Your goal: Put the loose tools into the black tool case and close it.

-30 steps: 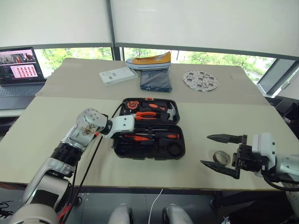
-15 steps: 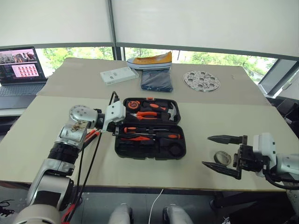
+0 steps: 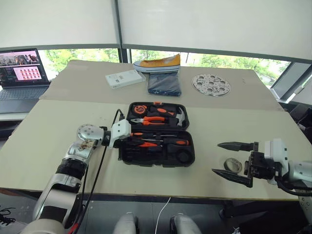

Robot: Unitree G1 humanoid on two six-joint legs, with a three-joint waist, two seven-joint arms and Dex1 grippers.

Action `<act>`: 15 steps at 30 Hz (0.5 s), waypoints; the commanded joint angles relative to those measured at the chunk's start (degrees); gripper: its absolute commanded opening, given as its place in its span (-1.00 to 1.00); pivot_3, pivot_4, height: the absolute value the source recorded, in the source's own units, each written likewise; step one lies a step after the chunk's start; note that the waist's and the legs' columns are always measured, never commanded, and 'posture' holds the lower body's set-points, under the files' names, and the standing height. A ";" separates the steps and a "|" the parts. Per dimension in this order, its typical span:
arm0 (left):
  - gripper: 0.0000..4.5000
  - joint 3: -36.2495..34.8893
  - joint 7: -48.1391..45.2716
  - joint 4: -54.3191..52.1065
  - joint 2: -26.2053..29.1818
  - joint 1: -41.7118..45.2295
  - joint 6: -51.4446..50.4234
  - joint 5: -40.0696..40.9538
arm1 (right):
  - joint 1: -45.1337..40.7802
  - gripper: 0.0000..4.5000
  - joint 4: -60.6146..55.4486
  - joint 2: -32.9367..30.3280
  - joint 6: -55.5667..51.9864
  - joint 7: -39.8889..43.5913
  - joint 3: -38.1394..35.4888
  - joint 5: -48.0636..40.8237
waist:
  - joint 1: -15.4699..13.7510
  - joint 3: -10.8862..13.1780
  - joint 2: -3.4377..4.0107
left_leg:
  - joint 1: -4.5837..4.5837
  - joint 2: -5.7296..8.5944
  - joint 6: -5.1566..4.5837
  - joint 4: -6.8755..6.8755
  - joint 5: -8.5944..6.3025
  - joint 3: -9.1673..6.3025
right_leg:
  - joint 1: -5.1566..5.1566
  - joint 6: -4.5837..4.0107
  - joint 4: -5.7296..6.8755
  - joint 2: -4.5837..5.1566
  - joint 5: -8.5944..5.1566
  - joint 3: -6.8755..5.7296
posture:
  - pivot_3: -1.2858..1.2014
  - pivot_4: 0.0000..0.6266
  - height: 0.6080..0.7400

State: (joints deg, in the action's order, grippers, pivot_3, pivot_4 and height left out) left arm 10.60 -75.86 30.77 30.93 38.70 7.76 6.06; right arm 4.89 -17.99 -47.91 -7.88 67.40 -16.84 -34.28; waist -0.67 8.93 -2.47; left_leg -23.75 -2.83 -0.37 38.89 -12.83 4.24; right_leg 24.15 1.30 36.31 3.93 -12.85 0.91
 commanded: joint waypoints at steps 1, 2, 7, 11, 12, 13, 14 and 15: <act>-0.98 0.83 1.66 -0.78 -0.04 -1.07 -0.30 -1.63 | -0.03 1.00 -0.48 -0.32 1.17 0.04 -2.47 0.03 | 0.00 -0.03 0.05 | 0.02 0.00 0.00 0.00 0.00 0.00 | -0.01 0.00 0.01 0.00 0.00 0.00 | 0.03 -0.52 1.00; -0.98 0.68 2.99 -0.25 -0.15 -1.12 -1.12 -2.15 | 0.02 1.00 -0.47 -0.34 1.12 0.07 -2.50 -0.01 | 0.00 -0.05 0.09 | 0.02 0.00 0.00 0.00 0.00 0.00 | -0.02 0.00 0.01 0.00 0.00 0.00 | 0.03 -0.52 1.00; -0.98 1.01 3.43 1.14 0.32 -3.25 1.18 -2.63 | -0.20 1.00 -0.39 -0.46 0.93 0.24 -2.28 -0.11 | 0.22 -0.15 0.24 | 0.15 0.00 0.00 0.00 0.00 0.00 | -0.09 -0.01 0.04 -0.01 0.00 0.02 | 0.03 -0.52 1.00; -0.98 0.08 3.59 0.10 0.68 -4.71 1.11 -1.65 | -0.52 1.00 0.06 -0.67 0.95 0.53 -2.30 -0.10 | 0.63 -0.24 0.39 | 0.32 -0.02 0.00 -0.05 0.00 0.02 | -0.15 -0.03 0.08 -0.05 -0.01 0.11 | 0.03 -0.52 1.00; -0.98 -0.49 4.17 -0.09 0.83 -5.16 1.54 -1.52 | -0.76 1.00 0.43 -0.74 1.02 0.70 -2.21 -0.05 | 0.75 -0.24 0.40 | 0.35 -0.02 0.00 -0.05 0.00 0.02 | -0.15 -0.04 0.12 -0.06 -0.02 0.12 | 0.03 -0.52 1.00; -0.98 -1.25 4.66 -0.35 0.83 -5.54 1.80 -1.05 | -1.05 1.00 0.82 -0.75 1.14 0.83 -2.06 0.06 | 0.86 -0.25 0.41 | 0.38 -0.02 0.00 -0.05 0.00 0.03 | -0.15 -0.04 0.16 -0.06 -0.04 0.15 | 0.03 -0.52 1.00; -0.98 -2.45 5.01 -0.79 0.64 -5.87 2.48 0.08 | -1.40 1.00 1.19 -0.68 1.38 0.93 -1.88 0.22 | 0.94 -0.25 0.41 | 0.41 -0.02 0.00 -0.05 0.00 0.04 | -0.15 -0.05 0.24 -0.05 -0.05 0.19 | 0.03 -0.52 1.00; -0.98 -4.44 5.65 -1.80 0.11 -6.09 2.05 2.34 | -1.90 1.00 1.71 -0.42 1.91 0.91 -1.76 0.46 | 1.05 -0.25 0.41 | 0.44 -0.02 0.00 -0.04 0.00 0.06 | -0.14 -0.05 0.30 -0.05 -0.07 0.22 | 0.03 -0.52 1.00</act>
State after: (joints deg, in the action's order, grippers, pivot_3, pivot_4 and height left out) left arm 8.47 -71.07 29.37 31.05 34.41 10.05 6.38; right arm 4.33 -16.34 -47.93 -7.86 68.11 -16.88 -34.09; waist 0.38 8.68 -2.06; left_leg -23.30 -2.85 -0.36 38.85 -12.83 4.30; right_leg 24.03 1.29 36.66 3.87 -12.95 1.14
